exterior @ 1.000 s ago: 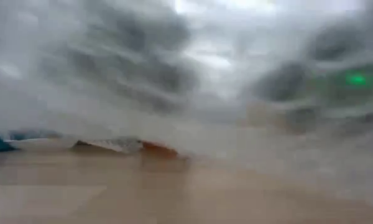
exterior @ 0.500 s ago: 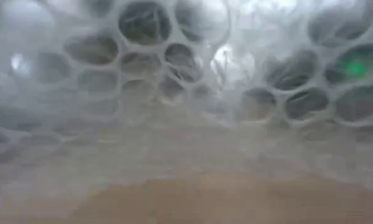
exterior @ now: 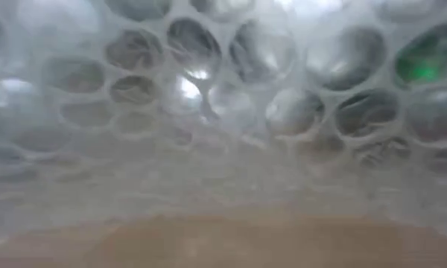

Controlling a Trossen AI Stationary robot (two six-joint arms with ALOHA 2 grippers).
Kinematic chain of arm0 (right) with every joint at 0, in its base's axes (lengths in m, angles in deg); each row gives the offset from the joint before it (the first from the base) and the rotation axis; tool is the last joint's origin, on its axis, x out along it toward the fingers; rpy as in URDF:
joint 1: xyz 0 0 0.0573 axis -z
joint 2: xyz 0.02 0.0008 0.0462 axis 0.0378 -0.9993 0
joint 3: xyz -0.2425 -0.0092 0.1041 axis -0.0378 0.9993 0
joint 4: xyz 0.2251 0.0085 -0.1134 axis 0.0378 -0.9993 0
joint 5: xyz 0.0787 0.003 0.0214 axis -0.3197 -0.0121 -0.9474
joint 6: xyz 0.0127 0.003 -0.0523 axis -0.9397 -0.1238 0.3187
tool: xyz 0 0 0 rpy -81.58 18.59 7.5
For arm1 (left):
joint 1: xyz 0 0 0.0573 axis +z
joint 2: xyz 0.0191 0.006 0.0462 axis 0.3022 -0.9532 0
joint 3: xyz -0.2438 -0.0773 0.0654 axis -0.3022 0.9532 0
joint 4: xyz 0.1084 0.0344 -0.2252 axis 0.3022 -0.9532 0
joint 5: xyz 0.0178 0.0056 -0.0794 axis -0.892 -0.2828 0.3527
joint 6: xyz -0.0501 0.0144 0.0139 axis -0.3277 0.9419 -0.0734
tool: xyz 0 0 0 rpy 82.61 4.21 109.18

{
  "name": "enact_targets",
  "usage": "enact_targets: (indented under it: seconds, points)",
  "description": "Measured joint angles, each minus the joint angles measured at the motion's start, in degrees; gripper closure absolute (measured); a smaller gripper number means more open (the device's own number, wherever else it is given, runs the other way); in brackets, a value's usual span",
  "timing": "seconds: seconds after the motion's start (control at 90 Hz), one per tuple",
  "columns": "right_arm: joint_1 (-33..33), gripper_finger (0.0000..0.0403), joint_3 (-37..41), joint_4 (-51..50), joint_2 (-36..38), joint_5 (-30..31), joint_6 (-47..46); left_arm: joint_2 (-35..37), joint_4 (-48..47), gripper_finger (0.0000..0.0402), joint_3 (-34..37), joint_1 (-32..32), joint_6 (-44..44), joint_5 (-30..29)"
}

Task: Wrap mug
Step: Wrap the yellow mug using the transparent bubble wrap

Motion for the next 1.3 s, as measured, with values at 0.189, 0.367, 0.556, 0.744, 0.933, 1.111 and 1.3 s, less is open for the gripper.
enact_targets:
  seconds: [0.189, 0.367, 0.556, 0.744, 0.933, 1.111, 1.3]
  points:
    - [-0.24, 0.038, -1.09, -2.55, 0.03, -1.47, 1.02, -2.63, 6.27, 0.0381, -0.25, 1.62, 6.96, 2.61]
    - [-0.29, 0.038, -2.8, -4.79, 0.01, -3.7, 2.35, -4.19, 5.99, 0.0379, -5.6, 5.23, 7.99, 5.41]
    - [-0.39, 0.0379, -4.02, -5.86, -0.04, -5.21, 4.07, -12.48, 0.74, 0.0381, -15.43, 6.09, 8.36, 16.59]
    - [-0.69, 0.0352, -4.17, -5.73, -0.08, -8.06, 4.3, -18.85, -6.47, 0.0382, -21.29, 5.37, 8.43, 21.91]
    - [-0.97, 0.03, -4.15, -5.69, -0.1, -7.94, 2.38, -18.55, -8.05, 0.0382, -21.51, 4.1, 9.94, 23.26]
    - [-2.38, 0.0252, -4.1, -5.72, 0.43, -6.16, -0.91, -18.21, -8.67, 0.0382, -21.49, 3.86, 10.12, 24.6]
    - [-5.26, 0.0207, -4.1, -3.1, 0.9, -3.79, -4.85, -18.14, -10.97, 0.0382, -21.49, 3.41, 11.46, 25.08]
